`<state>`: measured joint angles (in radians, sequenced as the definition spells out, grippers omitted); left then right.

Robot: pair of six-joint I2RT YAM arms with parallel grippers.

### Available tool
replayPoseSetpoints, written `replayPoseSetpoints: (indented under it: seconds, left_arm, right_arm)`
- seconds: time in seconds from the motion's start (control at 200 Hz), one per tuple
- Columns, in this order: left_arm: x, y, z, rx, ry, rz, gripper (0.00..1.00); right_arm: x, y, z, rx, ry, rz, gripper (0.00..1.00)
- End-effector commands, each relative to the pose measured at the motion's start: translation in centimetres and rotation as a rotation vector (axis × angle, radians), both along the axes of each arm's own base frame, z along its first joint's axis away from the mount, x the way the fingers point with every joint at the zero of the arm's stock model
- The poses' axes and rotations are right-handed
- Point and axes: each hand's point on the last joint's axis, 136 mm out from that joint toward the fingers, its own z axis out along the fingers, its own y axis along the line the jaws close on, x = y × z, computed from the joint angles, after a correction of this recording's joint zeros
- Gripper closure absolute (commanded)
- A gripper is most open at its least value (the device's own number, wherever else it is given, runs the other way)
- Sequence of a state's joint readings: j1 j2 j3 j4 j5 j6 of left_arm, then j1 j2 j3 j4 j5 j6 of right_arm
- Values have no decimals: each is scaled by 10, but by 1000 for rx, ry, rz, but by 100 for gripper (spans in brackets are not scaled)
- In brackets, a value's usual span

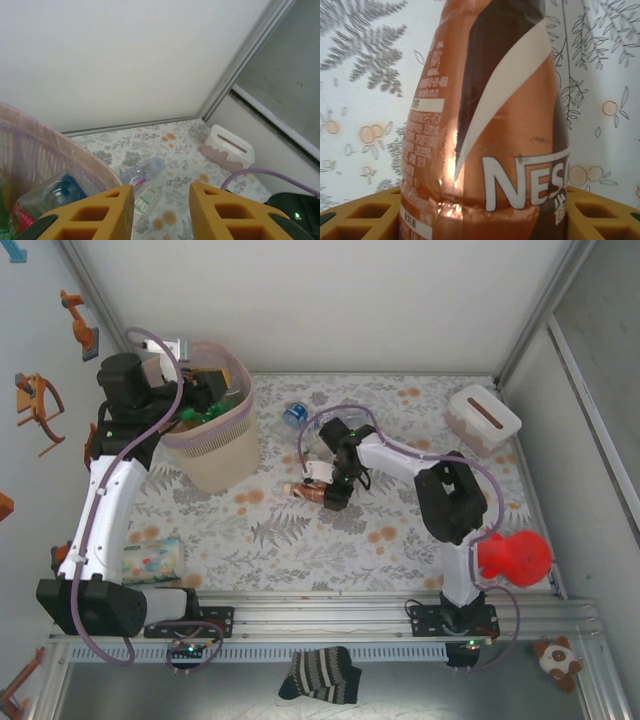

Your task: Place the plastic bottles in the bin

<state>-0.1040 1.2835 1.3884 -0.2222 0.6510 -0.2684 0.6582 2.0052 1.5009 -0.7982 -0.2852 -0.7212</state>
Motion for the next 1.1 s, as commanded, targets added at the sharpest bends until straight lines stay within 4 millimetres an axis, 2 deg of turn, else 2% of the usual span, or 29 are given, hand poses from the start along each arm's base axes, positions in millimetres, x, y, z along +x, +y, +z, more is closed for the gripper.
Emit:
replayPoseSetpoints:
  seconds: [0.0, 0.1, 0.26, 0.481, 0.666, 0.911, 1.097]
  left_arm:
    - [5, -2, 22, -126, -9, 2, 60]
    - [12, -9, 26, -169, 31, -21, 55]
    - [9, -36, 33, -196, 17, -121, 44]
    - [-16, -85, 46, -161, -54, -312, 32]
    - [-32, -106, 54, -177, -100, -404, 22]
    - [-51, -133, 53, -181, -129, -517, 17]
    - [-64, -157, 50, -190, -132, -605, 16]
  right_arm:
    - [-3, 2, 43, 117, -22, -70, 45]
    - [0, -1, 72, 215, -66, -137, 46]
    - [19, 3, 140, 436, -177, -272, 49]
    - [37, 9, 234, 680, -345, -370, 53]
    - [43, 7, 300, 862, -460, -425, 54]
    - [40, -4, 363, 1042, -572, -469, 55]
    - [27, 0, 387, 1137, -559, -419, 55]
